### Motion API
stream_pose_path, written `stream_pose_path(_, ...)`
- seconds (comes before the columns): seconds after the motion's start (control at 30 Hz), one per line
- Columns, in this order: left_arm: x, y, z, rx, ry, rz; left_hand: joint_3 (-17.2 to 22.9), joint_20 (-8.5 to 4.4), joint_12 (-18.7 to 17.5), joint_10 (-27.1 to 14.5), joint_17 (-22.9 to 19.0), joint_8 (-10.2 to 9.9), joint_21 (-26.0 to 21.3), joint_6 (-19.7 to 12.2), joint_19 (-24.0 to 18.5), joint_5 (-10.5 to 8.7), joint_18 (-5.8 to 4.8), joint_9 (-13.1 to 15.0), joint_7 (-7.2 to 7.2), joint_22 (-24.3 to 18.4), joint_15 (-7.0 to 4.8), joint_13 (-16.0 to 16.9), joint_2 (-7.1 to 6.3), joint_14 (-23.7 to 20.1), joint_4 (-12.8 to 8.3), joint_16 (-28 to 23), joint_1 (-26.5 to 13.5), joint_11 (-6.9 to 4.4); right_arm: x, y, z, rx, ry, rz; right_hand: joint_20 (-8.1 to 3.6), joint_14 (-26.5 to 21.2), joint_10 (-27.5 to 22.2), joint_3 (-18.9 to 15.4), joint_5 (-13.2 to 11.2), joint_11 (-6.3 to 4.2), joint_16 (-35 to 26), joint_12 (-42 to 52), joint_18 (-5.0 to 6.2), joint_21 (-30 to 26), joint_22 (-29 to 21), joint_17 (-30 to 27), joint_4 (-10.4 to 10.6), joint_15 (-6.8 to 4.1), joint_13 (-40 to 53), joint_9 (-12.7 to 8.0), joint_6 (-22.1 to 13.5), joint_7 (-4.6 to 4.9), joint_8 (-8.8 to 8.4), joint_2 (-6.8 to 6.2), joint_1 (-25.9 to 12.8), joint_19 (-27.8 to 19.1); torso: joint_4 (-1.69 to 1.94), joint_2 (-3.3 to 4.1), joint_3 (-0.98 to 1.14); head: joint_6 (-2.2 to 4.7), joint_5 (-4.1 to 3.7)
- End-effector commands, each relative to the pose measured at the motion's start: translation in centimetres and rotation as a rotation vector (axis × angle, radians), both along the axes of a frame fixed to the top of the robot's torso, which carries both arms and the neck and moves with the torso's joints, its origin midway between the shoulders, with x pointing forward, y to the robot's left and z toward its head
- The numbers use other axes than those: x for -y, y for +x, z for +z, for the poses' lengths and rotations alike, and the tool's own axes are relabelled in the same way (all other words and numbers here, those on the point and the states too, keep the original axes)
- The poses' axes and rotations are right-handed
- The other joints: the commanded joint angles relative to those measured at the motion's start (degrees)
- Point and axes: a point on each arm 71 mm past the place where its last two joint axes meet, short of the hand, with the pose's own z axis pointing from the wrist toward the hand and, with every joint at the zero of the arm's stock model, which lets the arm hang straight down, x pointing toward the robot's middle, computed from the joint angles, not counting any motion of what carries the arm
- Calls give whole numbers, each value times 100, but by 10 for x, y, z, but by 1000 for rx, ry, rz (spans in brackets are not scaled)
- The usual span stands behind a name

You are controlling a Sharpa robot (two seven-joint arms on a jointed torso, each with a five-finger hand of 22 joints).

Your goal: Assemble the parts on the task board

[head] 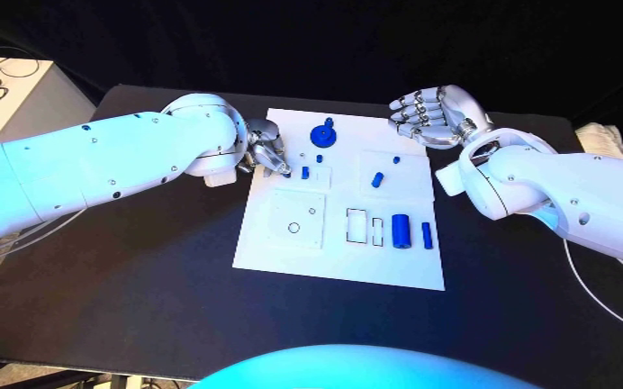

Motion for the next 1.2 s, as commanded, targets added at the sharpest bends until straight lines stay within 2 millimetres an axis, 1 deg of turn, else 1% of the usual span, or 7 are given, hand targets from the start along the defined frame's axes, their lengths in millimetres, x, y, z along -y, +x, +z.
stream_pose_path(0.03, 4, -2, -1, -23, -14, -23, 1068, 7, 24, 7, 811, 26, 31, 42, 47, 40, -55, 10, 9, 18, -56, -8, 54, 350, -1113, 22, 13, -23, -2, 0, 0, -1, 0, 18, 26, -5, -3, -4, 37, 35, -36, -39, 77, -7, -17, -13, -40, 17, -11, -10, -30, 204, -34, 64, -17, -27, 7, 3, 0, -7, -9)
stream_pose_path(0.13, 5, -2, -2, -44, 2, -35, 1069, 6, 23, 8, 813, 25, 42, 46, 60, 46, -60, 8, 7, 40, -57, -9, 52, 351, -1122, 23, 14, -25, -2, 0, 0, -2, 0, 18, 26, -5, -3, -4, 37, 35, -36, -39, 77, -7, -17, -13, -40, 17, -11, -10, -30, 204, -34, 64, -17, -27, 11, 4, -1, -21, -15)
stream_pose_path(0.3, 6, -1, -3, -67, 24, -43, 1070, 4, 22, 7, 817, 21, 47, 52, 63, 54, -61, 5, 4, 49, -58, -10, 47, 352, -1135, 25, 17, -27, -2, 0, 0, -2, 0, 19, 26, -5, -3, -4, 37, 35, -36, -39, 77, -7, -17, -13, -40, 17, -11, -10, -30, 204, -34, 64, -17, -27, 11, 2, 2, -34, -15)
stream_pose_path(0.47, 7, 0, -4, -79, 38, -47, 1070, 2, 21, 7, 838, 16, 60, 59, 74, 65, -66, 0, 1, 73, -60, -11, 42, 359, -1150, 34, 20, -30, -2, 0, 0, -2, 0, 19, 26, -5, -3, -4, 37, 35, -36, -39, 77, -7, -17, -13, -40, 17, -11, -10, -30, 204, -34, 64, -17, -27, 9, -3, -2, -47, -15)
stream_pose_path(0.73, 7, 4, -4, -79, 59, -46, 1066, -1, 22, 13, 865, 9, 73, 74, 83, 85, -70, -8, -3, 95, -64, -12, 31, 369, -1173, 46, 24, -33, -2, 0, 0, 1, 1, 20, 29, 0, 1, -3, 50, 37, -50, -49, 77, -6, -52, -38, -47, 19, -25, -12, -25, 209, -38, 72, -14, -28, 2, -1, 2, -43, -14)
stream_pose_path(0.9, 5, 7, -4, -78, 66, -38, 1065, -2, 23, 15, 874, 7, 74, 79, 82, 91, -70, -10, -3, 95, -64, -12, 29, 372, -1177, 50, 25, -34, -2, 0, 0, 0, 1, 20, 29, 0, 1, -3, 50, 37, -50, -49, 77, -6, -52, -38, -47, 19, -25, -12, -25, 209, -38, 72, -14, -28, 8, -2, 0, -47, -21)
stream_pose_path(1.2, 4, 9, -4, -82, 72, -38, 1064, -5, 24, 22, 890, -1, 90, 95, 94, 115, -75, -18, -7, 122, -67, -13, 28, 377, -1189, 57, 27, -37, -3, 0, 0, 0, 1, 21, 30, 3, 4, -2, 61, 37, -54, -53, 78, -5, -64, -47, -51, 20, -29, -13, -24, 209, -40, 75, -12, -27, 6, 1, -6, -50, -27)
